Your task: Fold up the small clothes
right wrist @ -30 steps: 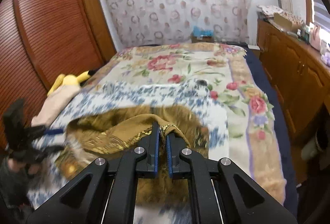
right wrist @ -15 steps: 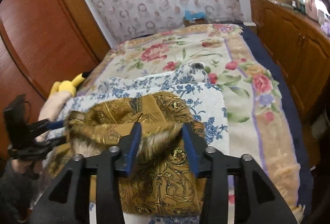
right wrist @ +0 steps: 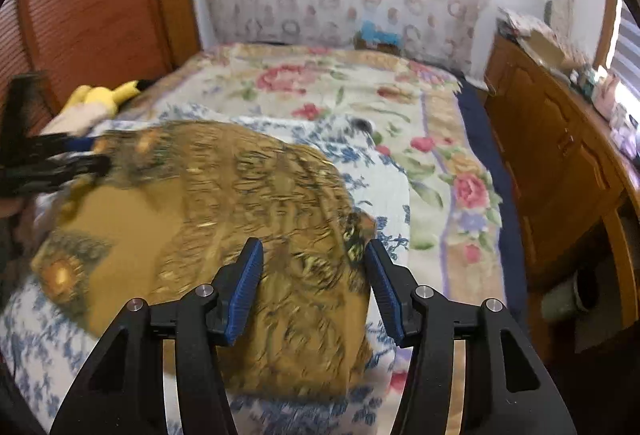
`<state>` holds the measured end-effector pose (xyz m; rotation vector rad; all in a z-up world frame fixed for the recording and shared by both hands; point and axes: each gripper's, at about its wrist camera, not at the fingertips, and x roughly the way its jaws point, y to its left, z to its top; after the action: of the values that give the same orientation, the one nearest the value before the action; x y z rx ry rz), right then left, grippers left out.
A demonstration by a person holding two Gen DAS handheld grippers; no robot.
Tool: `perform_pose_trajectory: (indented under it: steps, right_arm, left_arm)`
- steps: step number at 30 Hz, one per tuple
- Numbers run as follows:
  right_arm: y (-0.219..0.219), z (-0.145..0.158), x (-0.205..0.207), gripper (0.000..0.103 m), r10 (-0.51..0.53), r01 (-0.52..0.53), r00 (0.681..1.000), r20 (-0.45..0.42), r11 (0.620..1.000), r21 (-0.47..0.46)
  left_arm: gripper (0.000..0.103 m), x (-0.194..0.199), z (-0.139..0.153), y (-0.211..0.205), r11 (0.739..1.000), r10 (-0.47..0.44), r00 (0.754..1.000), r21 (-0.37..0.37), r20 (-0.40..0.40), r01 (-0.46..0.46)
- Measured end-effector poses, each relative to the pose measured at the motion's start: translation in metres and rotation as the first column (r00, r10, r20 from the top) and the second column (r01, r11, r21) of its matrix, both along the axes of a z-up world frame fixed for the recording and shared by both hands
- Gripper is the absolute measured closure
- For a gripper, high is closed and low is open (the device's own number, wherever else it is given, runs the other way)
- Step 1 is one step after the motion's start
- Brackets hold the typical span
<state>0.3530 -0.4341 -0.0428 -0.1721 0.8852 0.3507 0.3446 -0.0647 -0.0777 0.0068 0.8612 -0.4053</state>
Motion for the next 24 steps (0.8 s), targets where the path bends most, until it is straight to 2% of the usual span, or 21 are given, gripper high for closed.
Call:
perform_pose_trajectory:
  steps: [7, 11, 14, 16, 19, 21, 22, 24]
  right_arm:
    - [-0.002, -0.025, 0.021, 0.045, 0.005, 0.0, 0.995, -0.104, 0.999, 0.048]
    - [-0.002, -0.03, 0.021, 0.044, -0.007, 0.015, 0.993, -0.119, 0.998, 0.066]
    - [-0.002, -0.033, 0.02, 0.044, 0.0, 0.01, 0.992, -0.126, 0.997, 0.082]
    - [-0.002, -0.034, 0.017, 0.044, 0.009, 0.002, 0.992, -0.124, 0.996, 0.085]
    - [0.001, -0.034, 0.014, 0.06, 0.038, -0.025, 0.991, -0.129, 0.995, 0.101]
    - [0.002, -0.033, 0.012, 0.07, 0.056, -0.04, 0.989, -0.138, 0.993, 0.114]
    - [0.002, -0.031, 0.009, 0.079, 0.059, -0.044, 0.989, -0.134, 0.992, 0.116]
    - [0.002, -0.025, 0.004, 0.091, 0.062, -0.049, 0.992, -0.108, 0.992, 0.116]
  left_arm:
    - [0.042, -0.024, -0.015, 0.015, 0.995, -0.029, 0.996, -0.095, -0.088, 0.02]
    - [0.042, -0.027, -0.021, 0.006, 0.991, -0.056, 0.991, -0.124, -0.118, 0.041]
    - [0.042, -0.028, -0.021, 0.001, 0.989, -0.07, 0.991, -0.139, -0.111, 0.054]
    - [0.046, -0.028, -0.021, -0.001, 0.986, -0.077, 0.991, -0.155, -0.112, 0.059]
    - [0.06, -0.027, -0.021, -0.004, 0.985, -0.075, 0.991, -0.164, -0.11, 0.056]
    - [0.084, -0.025, -0.022, -0.004, 0.979, -0.082, 0.989, -0.194, -0.12, 0.058]
    - [0.089, -0.025, -0.022, -0.004, 0.974, -0.095, 0.988, -0.217, -0.125, 0.066]
    - [0.096, -0.027, -0.018, -0.002, 0.963, -0.12, 0.986, -0.256, -0.115, 0.087]
